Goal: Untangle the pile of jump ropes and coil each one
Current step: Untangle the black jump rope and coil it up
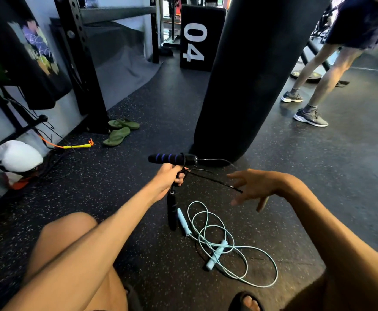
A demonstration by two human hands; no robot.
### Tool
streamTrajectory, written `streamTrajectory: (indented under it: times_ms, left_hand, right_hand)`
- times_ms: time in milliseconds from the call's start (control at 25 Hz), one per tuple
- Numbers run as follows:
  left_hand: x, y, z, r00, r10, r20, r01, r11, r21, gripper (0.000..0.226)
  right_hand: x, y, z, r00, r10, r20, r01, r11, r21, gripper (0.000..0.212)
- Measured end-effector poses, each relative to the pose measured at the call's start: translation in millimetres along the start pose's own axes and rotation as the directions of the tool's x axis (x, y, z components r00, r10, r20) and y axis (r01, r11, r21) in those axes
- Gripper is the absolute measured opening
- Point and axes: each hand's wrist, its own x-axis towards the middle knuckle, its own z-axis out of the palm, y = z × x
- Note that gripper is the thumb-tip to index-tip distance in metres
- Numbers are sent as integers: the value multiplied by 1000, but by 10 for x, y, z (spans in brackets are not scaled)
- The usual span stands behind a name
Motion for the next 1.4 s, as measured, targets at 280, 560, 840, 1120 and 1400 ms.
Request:
streamTrajectory:
  times_ms: [280, 560, 840, 1120, 1400]
  left_hand:
    - [39, -90, 42, 993, 75, -91, -38, 934, 356, 21]
    - [-195, -211, 363, 963, 162, 217, -270, 587, 763, 21]
    - [-160, -257, 351, 971, 122, 207, -238, 607, 758, 23]
    - [-112, -348, 0, 979, -92, 182, -120, 461, 879, 26]
    - [65, -368, -673, 975, -142, -171, 222, 651, 726, 31]
  right_hand:
    - [138, -93, 62, 828, -270, -492, 198, 961, -194, 33]
    - [461, -308, 408, 736, -442, -513, 318, 894, -315, 43]
    - [629, -172, 390, 774, -279, -569, 330, 944, -15, 28]
    - [679, 336, -174, 558, 374, -741, 699, 270, 663, 27]
    - [528, 1142, -65, 190, 408, -893, 130, 891, 434, 32]
